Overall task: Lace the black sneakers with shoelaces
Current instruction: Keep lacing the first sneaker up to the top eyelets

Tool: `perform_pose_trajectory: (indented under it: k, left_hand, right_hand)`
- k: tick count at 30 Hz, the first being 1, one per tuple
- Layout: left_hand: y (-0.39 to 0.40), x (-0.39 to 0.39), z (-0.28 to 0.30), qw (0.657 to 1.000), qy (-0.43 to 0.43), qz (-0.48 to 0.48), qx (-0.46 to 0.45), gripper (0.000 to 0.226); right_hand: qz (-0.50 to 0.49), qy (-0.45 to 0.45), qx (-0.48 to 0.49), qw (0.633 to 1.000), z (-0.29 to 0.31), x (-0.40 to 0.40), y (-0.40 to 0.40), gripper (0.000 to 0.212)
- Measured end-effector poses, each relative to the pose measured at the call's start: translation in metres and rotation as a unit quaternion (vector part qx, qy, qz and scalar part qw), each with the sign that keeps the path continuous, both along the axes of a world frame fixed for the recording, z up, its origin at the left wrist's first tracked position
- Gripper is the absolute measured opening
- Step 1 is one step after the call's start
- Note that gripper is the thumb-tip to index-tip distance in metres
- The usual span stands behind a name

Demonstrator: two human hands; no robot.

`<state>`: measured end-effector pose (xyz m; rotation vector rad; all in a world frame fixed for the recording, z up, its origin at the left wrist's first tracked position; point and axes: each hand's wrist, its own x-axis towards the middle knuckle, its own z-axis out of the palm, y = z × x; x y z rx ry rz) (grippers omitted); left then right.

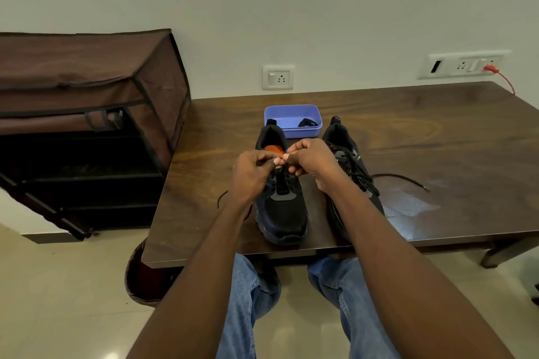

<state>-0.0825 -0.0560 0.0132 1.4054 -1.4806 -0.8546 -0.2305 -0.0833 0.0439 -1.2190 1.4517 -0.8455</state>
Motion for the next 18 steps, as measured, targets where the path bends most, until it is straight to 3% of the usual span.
perform_pose_trajectory:
  k: [3, 6, 10, 18]
  left_hand:
    - [-0.006, -0.004, -0.008, 0.996, -0.071, 0.031, -0.040, 0.015]
    - [-0.017, -0.005, -0.018, 0.982, -0.149, 0.107, -0.049, 0.016]
    - [-0.021, -0.009, -0.020, 0.965, -0.246, 0.088, -0.031, 0.025]
    - [-0.029, -0.016, -0.027, 0.978, -0.197, 0.071, 0.005, 0.025]
  right_hand:
    - [-0.021, 0.004, 0.007, 1.000, -0.005, 0.000, -0.004, 0.004]
    - [-0.101, 0.093, -0.031, 0.990, -0.013, -0.004, -0.014, 0.009]
    - [-0.132, 0.121, -0.014, 0.984, -0.023, -0.008, -0.023, 0.015]
    - [-0.053, 0.104, 0.030, 0.993, -0.033, -0.005, -0.025, 0.017]
